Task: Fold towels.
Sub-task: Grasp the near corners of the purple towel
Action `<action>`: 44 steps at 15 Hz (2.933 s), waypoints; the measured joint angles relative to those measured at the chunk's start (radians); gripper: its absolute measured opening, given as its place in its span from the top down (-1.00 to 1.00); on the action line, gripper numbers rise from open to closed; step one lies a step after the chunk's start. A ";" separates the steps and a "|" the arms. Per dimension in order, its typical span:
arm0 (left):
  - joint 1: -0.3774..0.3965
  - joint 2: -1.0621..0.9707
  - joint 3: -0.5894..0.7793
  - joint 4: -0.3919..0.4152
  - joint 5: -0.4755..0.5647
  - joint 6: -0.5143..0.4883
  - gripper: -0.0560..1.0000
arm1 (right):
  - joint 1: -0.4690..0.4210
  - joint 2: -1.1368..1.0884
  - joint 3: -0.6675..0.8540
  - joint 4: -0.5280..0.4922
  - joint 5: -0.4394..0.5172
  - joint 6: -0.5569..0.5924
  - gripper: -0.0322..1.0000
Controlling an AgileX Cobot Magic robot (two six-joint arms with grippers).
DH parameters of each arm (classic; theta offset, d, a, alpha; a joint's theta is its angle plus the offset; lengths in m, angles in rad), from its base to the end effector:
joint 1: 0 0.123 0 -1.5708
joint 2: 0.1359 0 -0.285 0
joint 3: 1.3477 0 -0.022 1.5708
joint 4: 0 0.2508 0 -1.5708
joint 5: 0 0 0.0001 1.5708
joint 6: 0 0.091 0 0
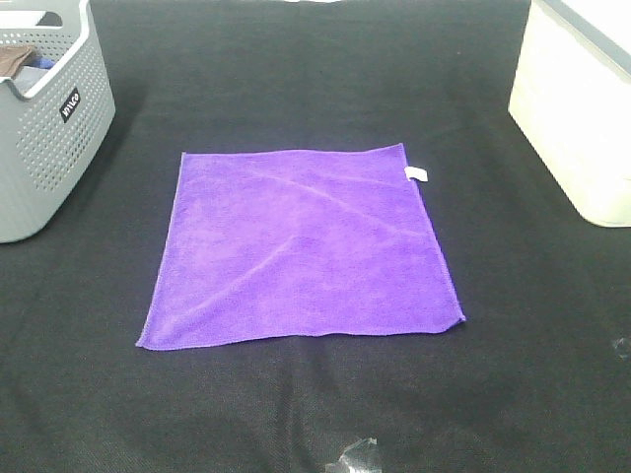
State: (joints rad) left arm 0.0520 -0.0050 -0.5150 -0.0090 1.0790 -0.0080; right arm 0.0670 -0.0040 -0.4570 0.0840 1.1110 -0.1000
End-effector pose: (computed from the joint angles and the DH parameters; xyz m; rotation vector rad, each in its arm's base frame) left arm -0.0081 -0.0011 0.2799 -0.0606 2.0417 0.0168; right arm -0.0036 0.0066 0.2616 -0.1823 2.1237 0.0828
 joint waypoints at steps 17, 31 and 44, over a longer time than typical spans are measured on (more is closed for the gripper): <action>0.000 0.000 0.000 0.000 0.000 0.001 -0.98 | 0.000 0.000 0.000 0.000 0.000 0.000 -0.92; 0.000 0.946 -0.332 -0.083 0.033 0.118 -0.98 | 0.000 0.886 -0.329 0.200 -0.035 -0.024 -0.92; 0.000 1.576 -0.375 -0.800 -0.145 0.711 -0.98 | -0.001 1.621 -0.462 0.720 -0.208 -0.494 -0.92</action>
State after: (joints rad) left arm 0.0520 1.5710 -0.8900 -0.8090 0.9340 0.7030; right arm 0.0660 1.6170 -0.9190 0.8040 0.9030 -0.5940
